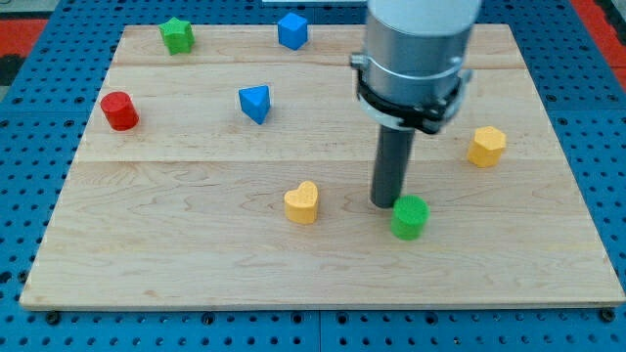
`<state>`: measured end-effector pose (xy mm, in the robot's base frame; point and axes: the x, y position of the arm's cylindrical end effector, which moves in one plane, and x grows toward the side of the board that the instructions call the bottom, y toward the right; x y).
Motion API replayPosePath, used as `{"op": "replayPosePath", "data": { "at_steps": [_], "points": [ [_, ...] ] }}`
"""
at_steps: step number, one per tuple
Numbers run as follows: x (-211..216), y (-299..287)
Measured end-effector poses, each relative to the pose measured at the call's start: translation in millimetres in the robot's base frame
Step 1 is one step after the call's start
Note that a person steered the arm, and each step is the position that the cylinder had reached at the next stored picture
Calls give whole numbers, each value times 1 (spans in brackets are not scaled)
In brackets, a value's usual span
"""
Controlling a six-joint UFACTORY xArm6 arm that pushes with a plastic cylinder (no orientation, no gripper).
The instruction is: Slide the yellow heart towards the bottom right
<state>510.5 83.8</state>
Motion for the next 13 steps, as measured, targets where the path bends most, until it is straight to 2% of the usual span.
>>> {"op": "replayPosePath", "data": {
  "at_steps": [1, 3, 4, 5, 7, 9, 10, 11, 12, 13],
  "points": [
    [11, 15],
    [30, 3],
    [27, -15],
    [-4, -29],
    [12, -177],
    [-32, -170],
    [-45, -235],
    [-30, -294],
    [-33, -302],
    [-75, -315]
  ]
}}
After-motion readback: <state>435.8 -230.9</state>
